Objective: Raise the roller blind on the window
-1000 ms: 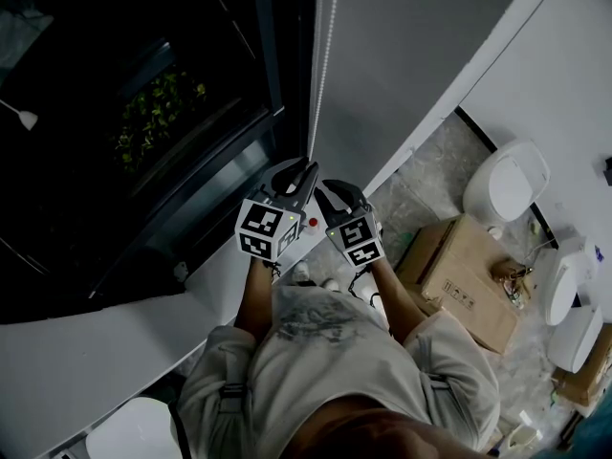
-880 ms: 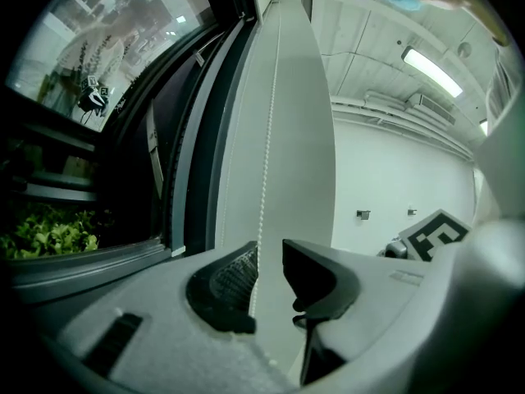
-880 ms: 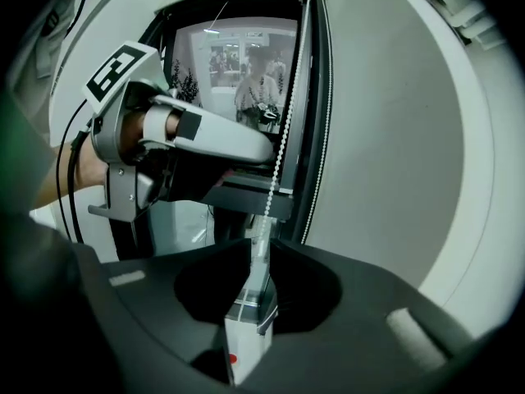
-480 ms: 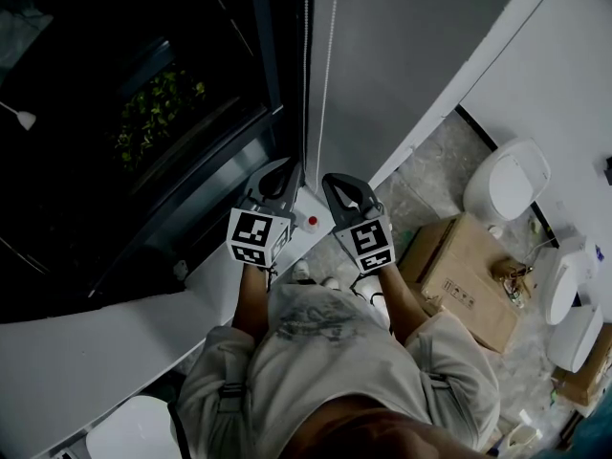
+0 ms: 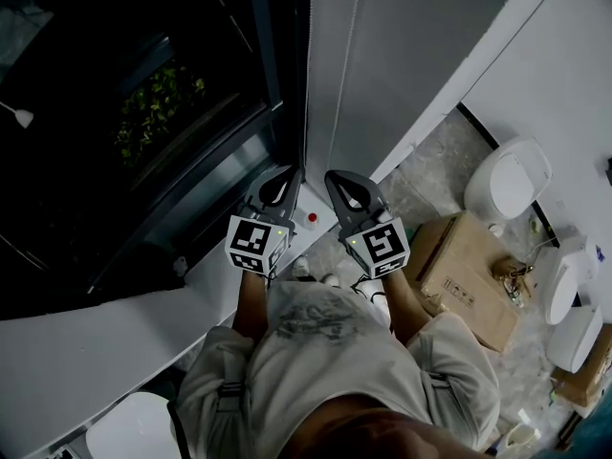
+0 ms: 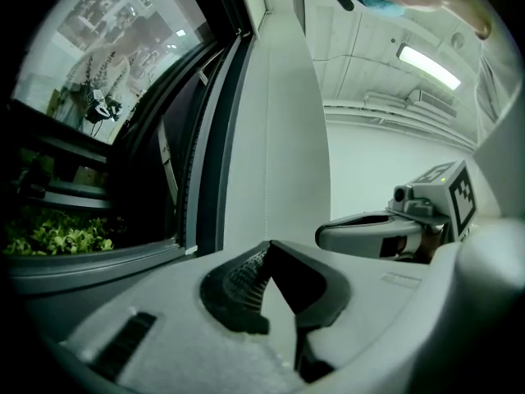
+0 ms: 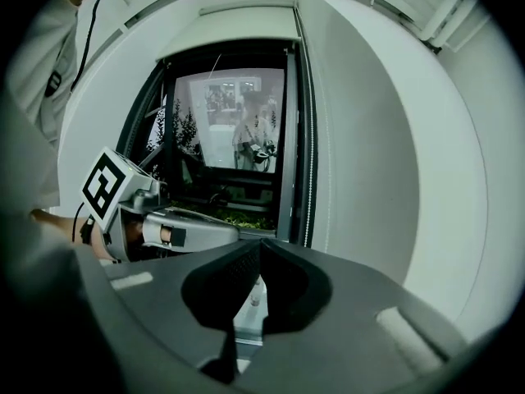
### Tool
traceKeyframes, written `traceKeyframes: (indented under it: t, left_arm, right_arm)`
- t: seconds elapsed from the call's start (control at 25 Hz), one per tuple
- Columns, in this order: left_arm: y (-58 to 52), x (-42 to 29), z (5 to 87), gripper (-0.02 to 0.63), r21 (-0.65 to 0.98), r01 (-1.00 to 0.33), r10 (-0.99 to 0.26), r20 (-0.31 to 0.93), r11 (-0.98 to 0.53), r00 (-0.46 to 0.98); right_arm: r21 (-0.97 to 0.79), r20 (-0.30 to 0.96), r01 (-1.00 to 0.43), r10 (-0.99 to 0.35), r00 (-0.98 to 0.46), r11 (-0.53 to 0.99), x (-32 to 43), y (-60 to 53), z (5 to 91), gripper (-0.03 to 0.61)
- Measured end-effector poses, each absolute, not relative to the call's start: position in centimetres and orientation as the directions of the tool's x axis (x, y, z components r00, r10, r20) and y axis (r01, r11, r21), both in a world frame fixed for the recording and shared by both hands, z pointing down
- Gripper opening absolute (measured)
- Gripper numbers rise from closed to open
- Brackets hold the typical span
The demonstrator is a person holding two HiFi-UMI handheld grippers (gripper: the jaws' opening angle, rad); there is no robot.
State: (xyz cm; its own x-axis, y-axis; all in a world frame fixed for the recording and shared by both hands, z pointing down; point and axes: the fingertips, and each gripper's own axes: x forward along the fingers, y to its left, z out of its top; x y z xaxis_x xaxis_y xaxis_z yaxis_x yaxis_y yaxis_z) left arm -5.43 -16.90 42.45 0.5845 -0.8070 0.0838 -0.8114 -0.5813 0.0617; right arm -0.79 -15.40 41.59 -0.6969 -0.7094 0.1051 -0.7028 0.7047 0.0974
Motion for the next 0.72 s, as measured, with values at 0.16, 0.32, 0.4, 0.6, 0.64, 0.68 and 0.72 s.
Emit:
traceKeyframes:
  t: [0.16, 0.32, 0.4, 0.6, 0.64, 0.68, 0.72]
  left_arm:
    - [-16.5, -5.0, 42.9, 0.006, 0.071, -0.807, -0.802, 0.091, -0.587, 0.591]
    - [-16.2, -4.8, 43.0, 0.006, 0.072, -0.807, -0.801, 0.095, -0.586, 0.591]
    - [-16.1, -4.8, 43.1, 0.006, 0.07, -0.808, -0.802, 0.095, -0.585, 0.589]
    - [-15.8, -4.8, 43.0, 0.006, 0.068, -0.812, -0.806, 0.099, -0.579, 0.583]
    - [-15.8, -4.9, 43.0, 0.006, 0.068, -0.814, -0.808, 0.099, -0.577, 0.581]
    - [-15.7, -4.9, 43.0, 0.006, 0.067, -0.815, -0.809, 0.099, -0.576, 0.58]
    - [-15.7, -4.9, 43.0, 0.006, 0.067, -0.816, -0.81, 0.099, -0.575, 0.578]
  right_arm:
    - [0.081, 0.111, -0.701, -0.705, -0.7, 0.709, -0.5, -15.1, 41.8, 0.007]
    - [0.081, 0.116, -0.699, -0.704, -0.701, 0.71, -0.2, -14.9, 42.0, 0.006]
    - [0.082, 0.117, -0.698, -0.702, -0.702, 0.712, -0.2, -14.8, 42.0, 0.007]
    - [0.079, 0.115, -0.693, -0.697, -0.708, 0.717, -0.3, -14.5, 41.9, 0.008]
    - [0.081, 0.116, -0.691, -0.695, -0.709, 0.718, -0.3, -14.5, 41.9, 0.006]
    - [0.083, 0.116, -0.69, -0.694, -0.71, 0.719, -0.3, -14.4, 41.9, 0.006]
    - [0.085, 0.117, -0.689, -0.693, -0.711, 0.72, -0.3, -14.4, 41.9, 0.006]
